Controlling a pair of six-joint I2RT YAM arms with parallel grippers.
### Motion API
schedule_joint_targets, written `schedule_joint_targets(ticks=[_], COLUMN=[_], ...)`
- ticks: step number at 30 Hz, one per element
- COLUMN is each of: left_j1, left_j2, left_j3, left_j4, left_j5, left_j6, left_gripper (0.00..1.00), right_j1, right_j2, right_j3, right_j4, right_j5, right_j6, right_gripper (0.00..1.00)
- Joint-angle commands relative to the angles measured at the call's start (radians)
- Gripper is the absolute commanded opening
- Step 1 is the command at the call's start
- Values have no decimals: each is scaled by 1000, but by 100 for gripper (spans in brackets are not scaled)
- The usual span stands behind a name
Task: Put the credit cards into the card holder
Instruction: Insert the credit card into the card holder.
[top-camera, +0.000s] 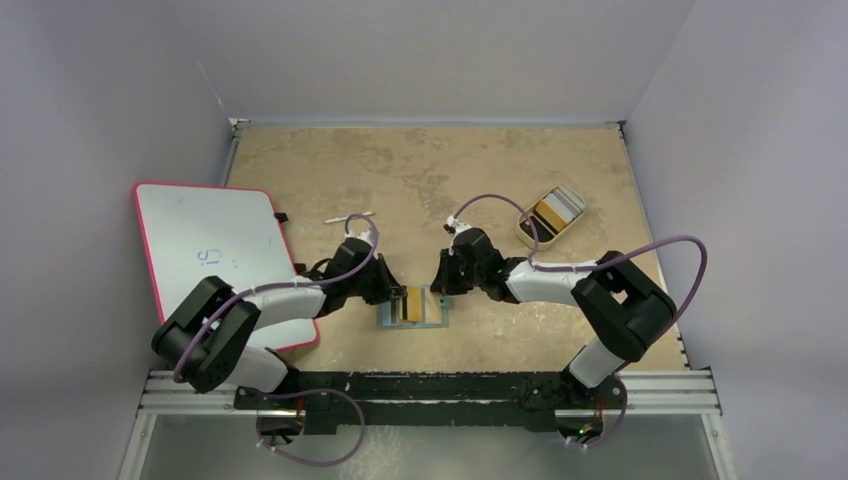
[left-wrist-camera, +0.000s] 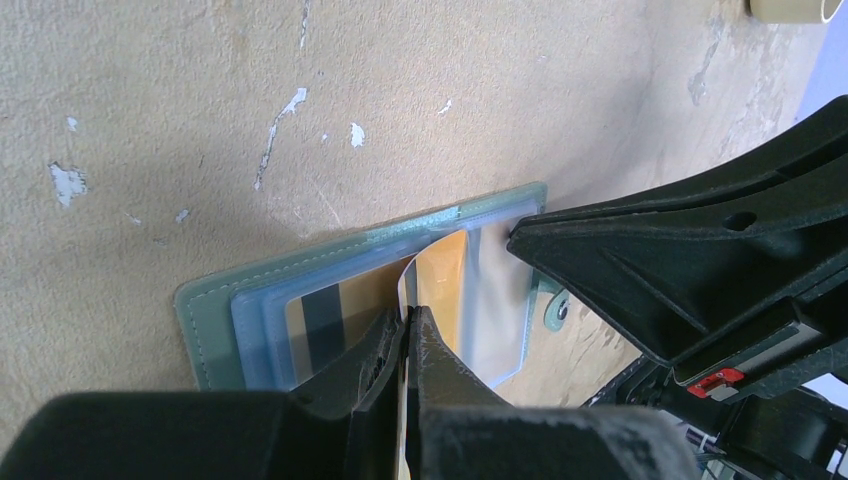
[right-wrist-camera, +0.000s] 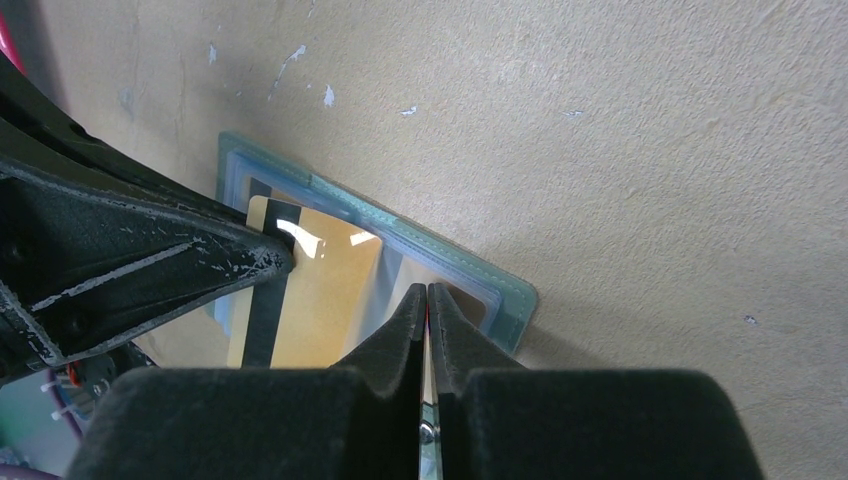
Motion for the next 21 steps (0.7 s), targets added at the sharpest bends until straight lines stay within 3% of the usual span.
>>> schedule_joint_targets(ticks=[1, 5, 13, 21], left_j1=[-14, -13, -15, -15], left_j2=[16, 19, 48, 76], left_j3=[6, 13, 9, -27], left_j4=[-136, -152, -114, 63], left_j5=[3, -4, 6, -8], left_j6=[60, 66, 46, -35], left_gripper=[0, 0, 0, 0], right_j1=[11, 12, 13, 14], right_j2=[-3, -28, -75, -101], right_j3=[-11, -4, 2, -24], right_j4=[-90, -89, -119, -124], right_j5=[46, 27, 52, 80], right_j6=[-2, 6, 12, 35], right_gripper=[7, 15, 18, 20])
